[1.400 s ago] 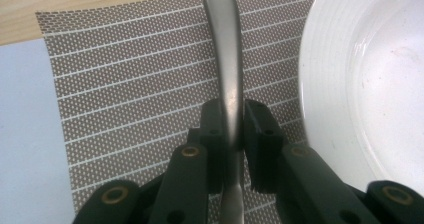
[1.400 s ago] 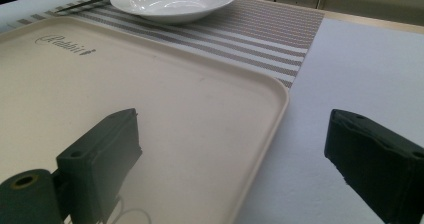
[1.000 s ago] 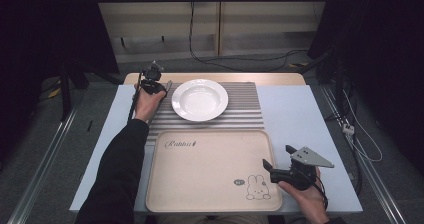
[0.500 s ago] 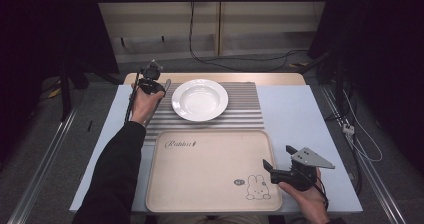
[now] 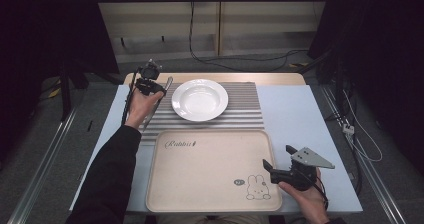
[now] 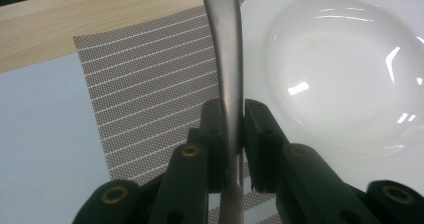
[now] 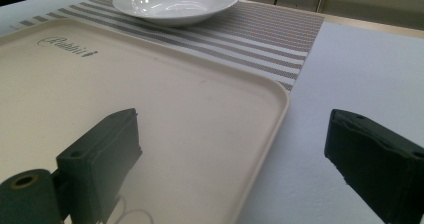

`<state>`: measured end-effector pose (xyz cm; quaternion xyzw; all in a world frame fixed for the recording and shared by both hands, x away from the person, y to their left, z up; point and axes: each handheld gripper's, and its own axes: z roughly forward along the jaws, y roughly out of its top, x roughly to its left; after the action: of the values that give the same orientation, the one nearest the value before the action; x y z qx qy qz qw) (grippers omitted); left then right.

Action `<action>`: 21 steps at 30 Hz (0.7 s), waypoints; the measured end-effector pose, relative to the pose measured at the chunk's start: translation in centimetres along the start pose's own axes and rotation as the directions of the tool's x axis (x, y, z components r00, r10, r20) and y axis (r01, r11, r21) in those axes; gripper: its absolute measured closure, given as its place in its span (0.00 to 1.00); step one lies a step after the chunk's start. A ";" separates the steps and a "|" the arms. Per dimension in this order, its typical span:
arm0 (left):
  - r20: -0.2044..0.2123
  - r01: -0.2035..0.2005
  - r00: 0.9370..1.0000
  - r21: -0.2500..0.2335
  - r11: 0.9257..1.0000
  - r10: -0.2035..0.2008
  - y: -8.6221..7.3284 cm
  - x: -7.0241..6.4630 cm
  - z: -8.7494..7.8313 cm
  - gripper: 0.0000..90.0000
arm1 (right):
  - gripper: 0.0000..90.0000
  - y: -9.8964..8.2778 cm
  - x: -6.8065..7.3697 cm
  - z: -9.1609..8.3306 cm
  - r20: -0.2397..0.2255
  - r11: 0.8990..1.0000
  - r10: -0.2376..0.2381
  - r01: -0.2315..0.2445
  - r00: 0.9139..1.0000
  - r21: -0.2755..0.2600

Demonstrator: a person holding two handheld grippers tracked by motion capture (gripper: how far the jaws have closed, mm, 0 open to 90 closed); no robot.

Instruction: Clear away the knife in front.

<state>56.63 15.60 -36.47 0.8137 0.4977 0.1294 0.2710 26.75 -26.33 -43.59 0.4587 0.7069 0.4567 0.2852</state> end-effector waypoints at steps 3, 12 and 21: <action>-0.009 -0.011 1.000 -0.009 1.000 0.011 -0.3 -0.5 -0.5 0.88 | 0.08 0.0 0.0 0.0 0.001 1.000 -0.002 0.002 1.000 0.000; -0.037 -0.032 0.999 -0.011 0.999 0.032 -1.5 -1.0 -1.7 0.88 | 0.08 0.0 0.1 0.0 -0.001 1.000 -0.002 0.002 1.000 -0.004; -0.017 -0.038 0.999 -0.028 0.999 0.037 -3.3 -2.7 -2.1 0.88 | 0.08 0.1 0.2 0.0 -0.003 1.000 -0.008 0.008 1.000 -0.007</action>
<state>51.85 15.03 -36.51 0.8179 0.4826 0.1481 0.2759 26.69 -26.13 -43.50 0.4543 0.7075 0.4586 0.2876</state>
